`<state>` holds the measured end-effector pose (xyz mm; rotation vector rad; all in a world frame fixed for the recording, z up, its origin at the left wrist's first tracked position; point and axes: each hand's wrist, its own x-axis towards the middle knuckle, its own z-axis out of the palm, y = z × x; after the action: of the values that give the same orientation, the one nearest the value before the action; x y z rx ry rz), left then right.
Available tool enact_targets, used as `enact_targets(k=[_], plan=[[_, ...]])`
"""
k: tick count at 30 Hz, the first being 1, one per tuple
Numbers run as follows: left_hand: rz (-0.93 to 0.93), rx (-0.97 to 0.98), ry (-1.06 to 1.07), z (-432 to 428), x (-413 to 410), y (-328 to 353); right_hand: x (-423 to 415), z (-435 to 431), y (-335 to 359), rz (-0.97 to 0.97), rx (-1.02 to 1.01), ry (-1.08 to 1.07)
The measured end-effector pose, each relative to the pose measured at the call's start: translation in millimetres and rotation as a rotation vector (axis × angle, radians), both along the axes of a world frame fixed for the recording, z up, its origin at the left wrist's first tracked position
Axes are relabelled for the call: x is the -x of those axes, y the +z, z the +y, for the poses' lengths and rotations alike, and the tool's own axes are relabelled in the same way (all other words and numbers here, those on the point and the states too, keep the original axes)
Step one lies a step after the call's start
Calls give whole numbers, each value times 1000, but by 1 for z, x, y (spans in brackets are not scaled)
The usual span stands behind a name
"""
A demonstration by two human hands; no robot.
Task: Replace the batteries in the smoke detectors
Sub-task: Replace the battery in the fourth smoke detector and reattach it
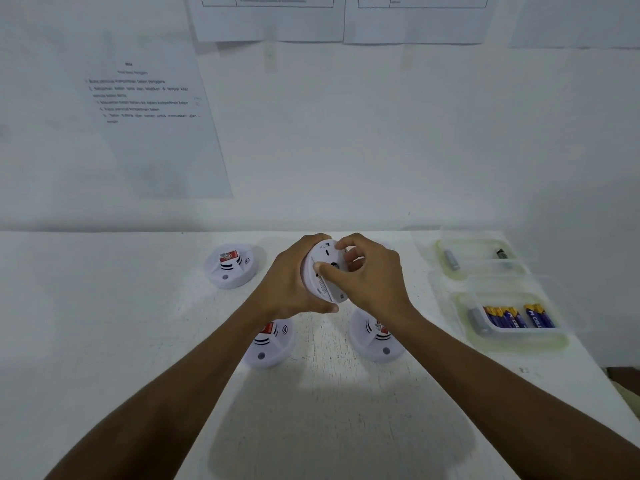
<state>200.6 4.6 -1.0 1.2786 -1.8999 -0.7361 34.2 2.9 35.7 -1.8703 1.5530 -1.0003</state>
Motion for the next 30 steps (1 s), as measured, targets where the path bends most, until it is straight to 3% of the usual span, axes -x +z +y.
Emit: enact_targets(k=[5, 11, 16, 24, 30], plan=[[12, -1, 8, 0, -2, 3, 3, -2, -1, -58, -53, 30], [82, 32, 53, -6, -4, 10, 7, -6, 8, -311, -192, 104], [51, 7, 102, -5, 6, 13, 5, -4, 17, -236, -143, 129], [352, -229, -17, 3, -12, 29, 33, -24, 18, -422, -227, 174], [429, -224, -13, 9, -1, 30, 39, -14, 14, -615, -302, 256]])
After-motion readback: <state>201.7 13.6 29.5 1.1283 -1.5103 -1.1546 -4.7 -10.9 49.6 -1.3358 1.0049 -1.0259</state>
